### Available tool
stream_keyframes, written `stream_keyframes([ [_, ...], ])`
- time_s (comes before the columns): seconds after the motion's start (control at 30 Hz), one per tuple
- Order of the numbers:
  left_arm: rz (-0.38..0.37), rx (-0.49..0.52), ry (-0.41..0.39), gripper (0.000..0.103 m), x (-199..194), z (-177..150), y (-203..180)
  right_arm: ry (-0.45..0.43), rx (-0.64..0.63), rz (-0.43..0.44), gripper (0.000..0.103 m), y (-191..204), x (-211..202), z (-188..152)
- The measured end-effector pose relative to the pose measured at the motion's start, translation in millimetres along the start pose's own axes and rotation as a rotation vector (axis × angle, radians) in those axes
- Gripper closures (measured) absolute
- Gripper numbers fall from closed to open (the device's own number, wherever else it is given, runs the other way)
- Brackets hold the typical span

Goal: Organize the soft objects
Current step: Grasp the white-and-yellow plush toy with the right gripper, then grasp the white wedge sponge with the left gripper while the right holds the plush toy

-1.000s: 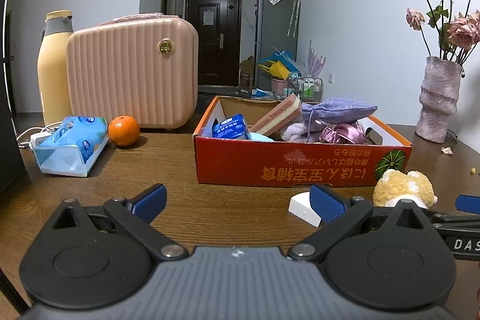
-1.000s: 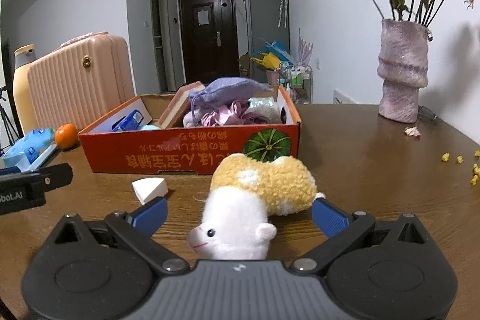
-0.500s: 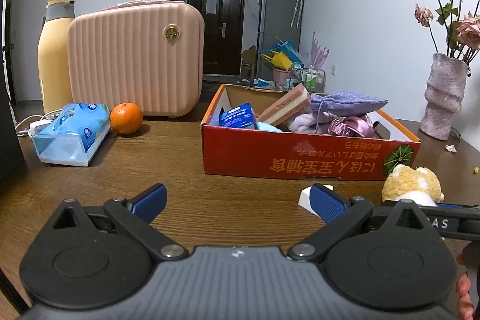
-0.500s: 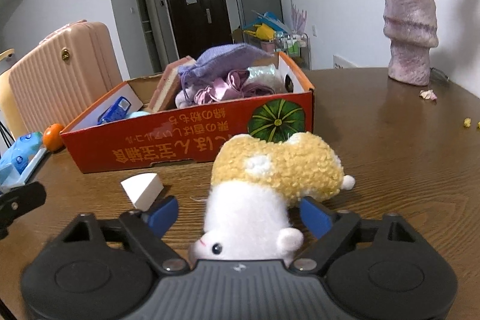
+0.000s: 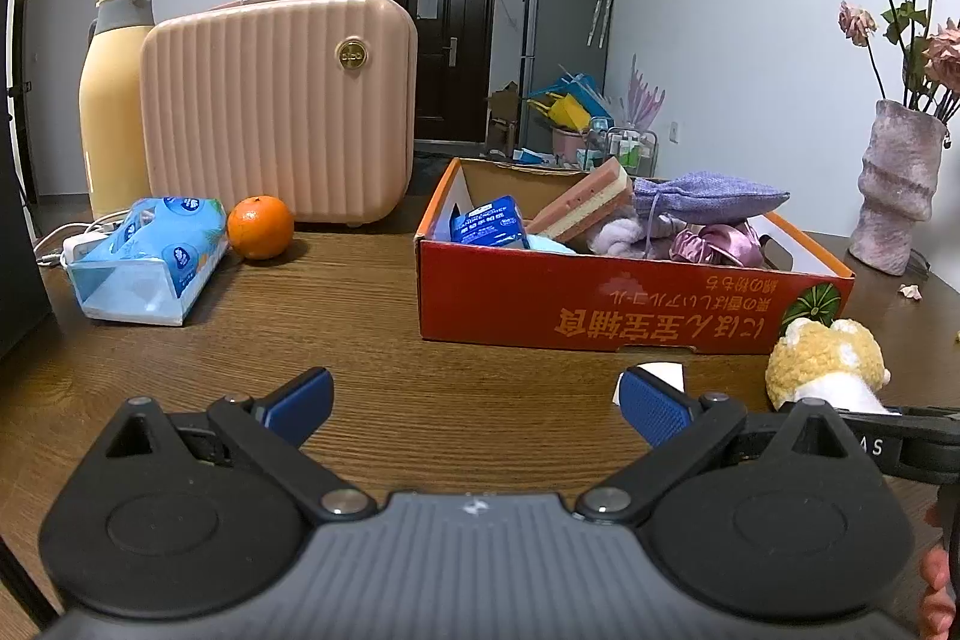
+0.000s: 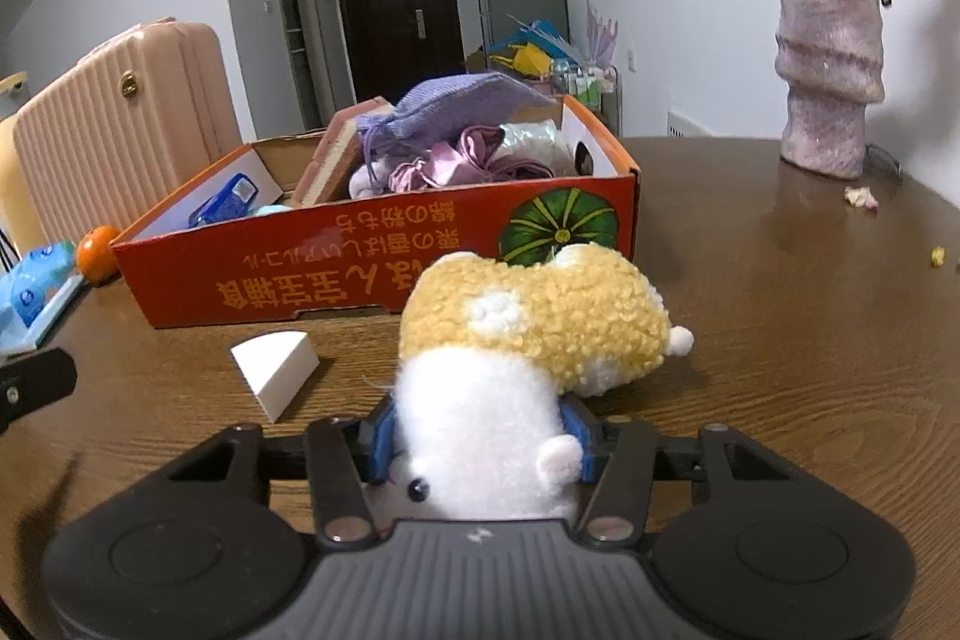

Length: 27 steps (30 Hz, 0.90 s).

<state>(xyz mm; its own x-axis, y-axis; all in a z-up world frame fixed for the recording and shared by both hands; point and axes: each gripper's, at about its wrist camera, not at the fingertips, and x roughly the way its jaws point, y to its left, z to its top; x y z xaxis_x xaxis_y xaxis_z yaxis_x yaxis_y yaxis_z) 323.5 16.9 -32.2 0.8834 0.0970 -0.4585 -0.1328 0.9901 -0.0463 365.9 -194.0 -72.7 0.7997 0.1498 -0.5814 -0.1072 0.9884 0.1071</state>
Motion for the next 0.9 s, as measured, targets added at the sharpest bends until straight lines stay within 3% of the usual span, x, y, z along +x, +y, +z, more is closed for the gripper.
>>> stream_keyframes([
  [0.4, -0.006, 0.013, 0.009, 0.000, 3, -1, -3, -0.123, -0.077, -0.053, 0.054, 4, -20, 1],
  [0.9, -0.040, 0.066, 0.064, 0.000, 30, 1, -30, -0.191, -0.073, -0.112, 0.054, -35, -24, 8],
])
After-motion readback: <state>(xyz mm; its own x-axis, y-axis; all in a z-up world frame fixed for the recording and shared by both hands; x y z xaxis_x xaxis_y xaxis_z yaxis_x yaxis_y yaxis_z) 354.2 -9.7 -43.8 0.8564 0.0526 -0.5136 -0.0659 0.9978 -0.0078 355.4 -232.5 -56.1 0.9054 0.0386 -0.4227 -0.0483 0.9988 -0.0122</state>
